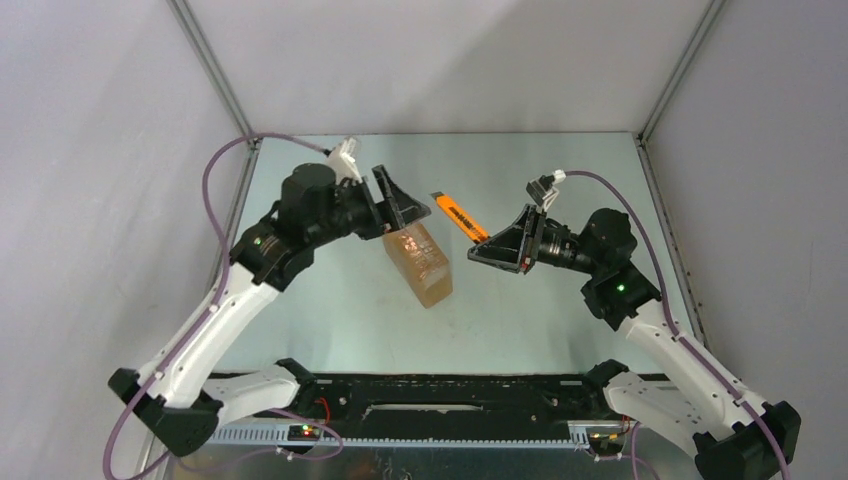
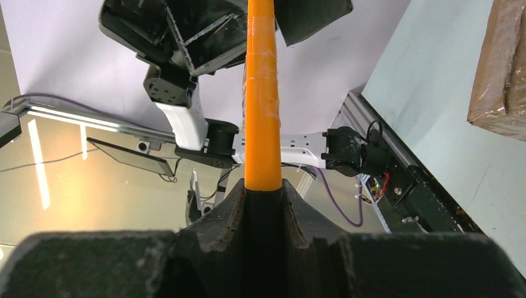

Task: Unpack the express box
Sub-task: Cut the express box at the center of the board.

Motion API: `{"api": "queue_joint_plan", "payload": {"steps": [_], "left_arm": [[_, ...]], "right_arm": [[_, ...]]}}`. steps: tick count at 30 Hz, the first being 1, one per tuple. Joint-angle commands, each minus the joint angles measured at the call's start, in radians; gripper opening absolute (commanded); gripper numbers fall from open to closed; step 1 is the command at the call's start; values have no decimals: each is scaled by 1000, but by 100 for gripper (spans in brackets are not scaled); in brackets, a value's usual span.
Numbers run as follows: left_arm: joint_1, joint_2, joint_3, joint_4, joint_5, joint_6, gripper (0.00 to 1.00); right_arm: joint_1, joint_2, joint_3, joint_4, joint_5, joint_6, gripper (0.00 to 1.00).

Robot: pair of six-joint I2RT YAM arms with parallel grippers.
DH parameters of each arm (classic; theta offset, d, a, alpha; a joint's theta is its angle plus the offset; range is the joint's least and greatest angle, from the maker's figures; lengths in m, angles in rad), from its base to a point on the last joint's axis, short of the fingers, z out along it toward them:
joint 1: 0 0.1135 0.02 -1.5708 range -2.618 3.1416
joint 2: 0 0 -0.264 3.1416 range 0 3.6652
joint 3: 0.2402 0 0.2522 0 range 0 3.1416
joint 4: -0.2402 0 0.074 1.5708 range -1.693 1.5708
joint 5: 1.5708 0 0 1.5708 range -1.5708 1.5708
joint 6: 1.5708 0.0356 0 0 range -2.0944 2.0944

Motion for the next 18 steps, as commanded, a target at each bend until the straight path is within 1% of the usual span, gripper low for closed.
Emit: {"api": "queue_joint_plan", "payload": {"steps": [1,3,6,8,11,15,18], "left_arm": [[49,-113,-131,234,163,-136,87],[51,-132,-162,299,198,-166,90],[43,-112,-187,397,263,-200,89],[29,-87,-184,430,287,-208,88],[-7,-48,-177,465,287,-217,87],[-16,-13,-184,498,276,-241,78],[-17,1,-180,511,269,-249,67]], "right_arm": [[-5,2,40,41,21,-28,0],[-1,11,40,53,29,-26,0],[31,27,40,82,43,-21,0],[48,36,40,93,54,-19,0],[57,38,40,106,70,-17,0],[63,38,40,121,74,-8,0],[74,38,40,119,70,-13,0]]}}
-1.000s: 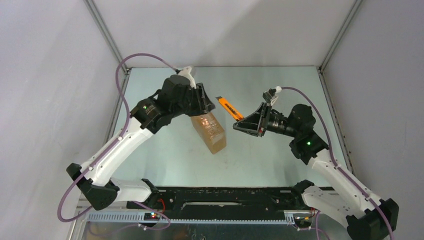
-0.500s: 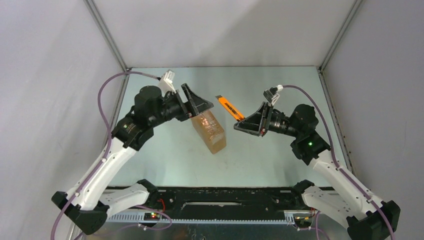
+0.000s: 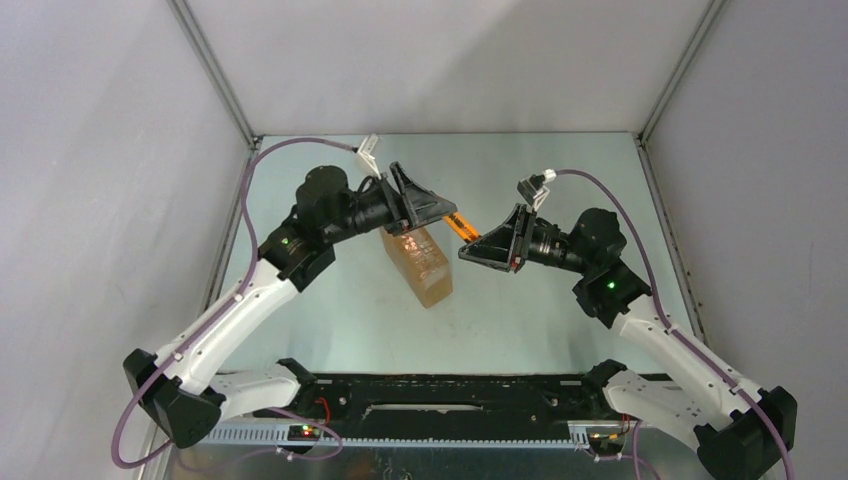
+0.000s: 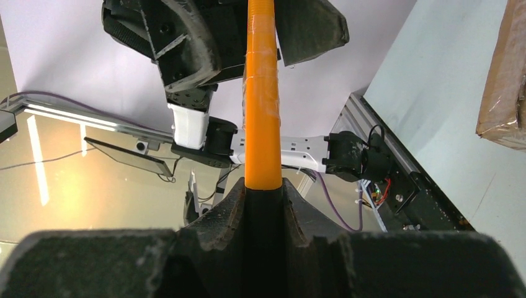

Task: Unpack the express box
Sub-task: Cut the express box at the center of the board.

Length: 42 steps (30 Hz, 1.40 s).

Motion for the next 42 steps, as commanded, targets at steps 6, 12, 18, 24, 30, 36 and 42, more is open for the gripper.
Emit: {"api": "queue_joint_plan", "payload": {"steps": [6,12,18,24,30,36,42], "left_arm": [[-14,36,1,49,11,-16,12],[-35,13,-39,19,-42,-23,0],[-53,14,-89,51,-73,-71,0],[-56,17,-113,64,-76,-83,0],[-71,18,-118,60,-64,-77,0],[-84,21,-128,46,-75,-72,0],[-87,25,-147,54,-72,-79,0]], "right_arm": [[20,6,40,69,-10,-12,0],[22,52,40,120,-48,21,39],[29,88,39,175,-67,48,51],[32,94,36,176,-73,37,27],[31,125,30,209,-73,45,36],[35,161,30,247,-83,63,37],[32,180,30,291,-73,79,38]]}}
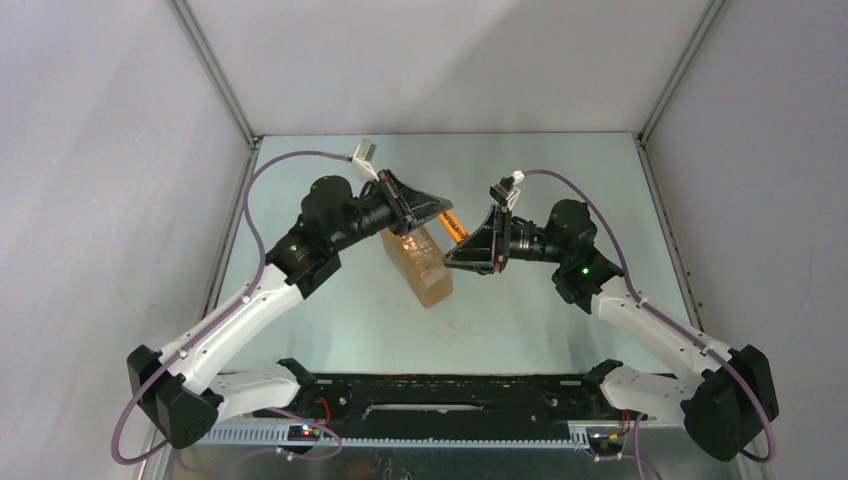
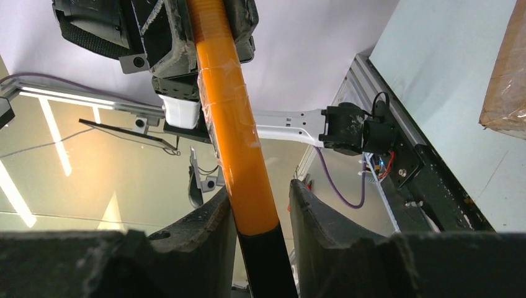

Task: Unpack the express box
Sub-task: Cut the express box at the center of the board.

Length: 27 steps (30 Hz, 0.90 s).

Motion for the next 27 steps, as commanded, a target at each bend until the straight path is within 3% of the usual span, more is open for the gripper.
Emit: {"api": "queue_joint_plan", "payload": {"steps": [1,12,15,21,23,24,26,27], "left_arm": [[-51,25,-58,-81,48,72,0],[-51,30,-59,-118,50,97,0],[-53,46,-56,-125,63,100,0],[-60,51,-65,-113,63,98,0],[-64,53,-61,-119,57,101,0],[-64,53,-61,-123,54,103,0],[-64,49,-57,-147,44,112,0],[-63,47,-49,-173,29,123,0]], "right_arm": [[8,15,32,178,51,51,38],[4,13,32,195,52,49,38],[6,18,32,218,44,62,32],[4,23,32,240,42,77,35],[4,29,32,243,43,82,29],[5,30,32,236,42,81,23],[3,28,32,215,36,72,1],[3,21,28,193,43,63,0]]}}
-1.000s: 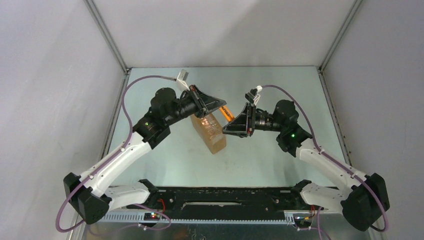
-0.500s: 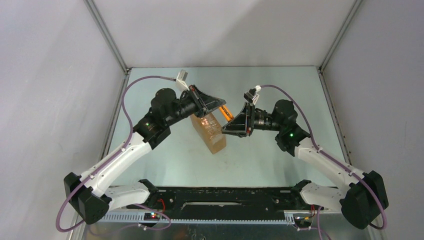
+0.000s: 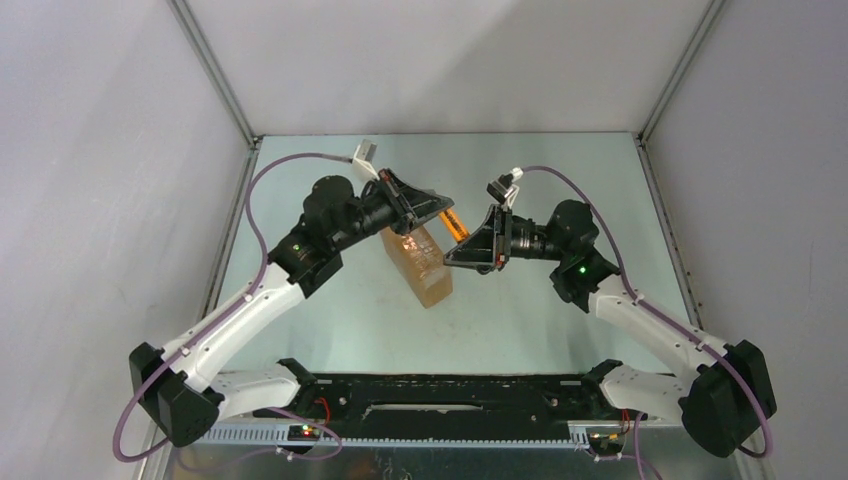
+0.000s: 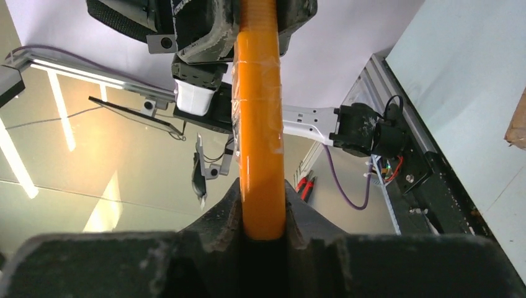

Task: Unpack the express box
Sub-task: Cut the express box at the center of the board.

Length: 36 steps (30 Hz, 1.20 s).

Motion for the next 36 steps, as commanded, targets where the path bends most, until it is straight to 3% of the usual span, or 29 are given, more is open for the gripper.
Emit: {"api": "queue_joint_plan", "payload": {"steps": [1,3,4,5,6,8,12,15,21,36], "left_arm": [[-59,32,-25,-242,18,173,8],[-51,27,2,-328,-32,196,43],[-49,20,15,-367,-76,205,72],[-47,16,33,-419,-119,214,90],[-46,16,54,-479,-157,224,98],[-45,18,103,-598,-237,227,100],[-44,40,189,-811,-393,214,100],[-41,66,234,-903,-471,181,100],[-29,178,328,-969,-496,155,100],[30,330,359,-962,-421,138,90]], "right_arm": [[4,-18,30,48,95,20,0],[1,-54,15,-57,112,-28,0],[-2,-80,-5,-102,118,-46,0],[-8,-102,-34,-116,115,-51,0],[-16,-123,-71,-110,110,-42,0],[-36,-174,-140,-105,103,-27,0],[-27,-275,-217,-263,119,-108,0],[3,-330,-290,-274,141,-95,0],[35,-330,-416,-161,145,-30,0],[98,-205,-433,-17,128,-11,0]]}}
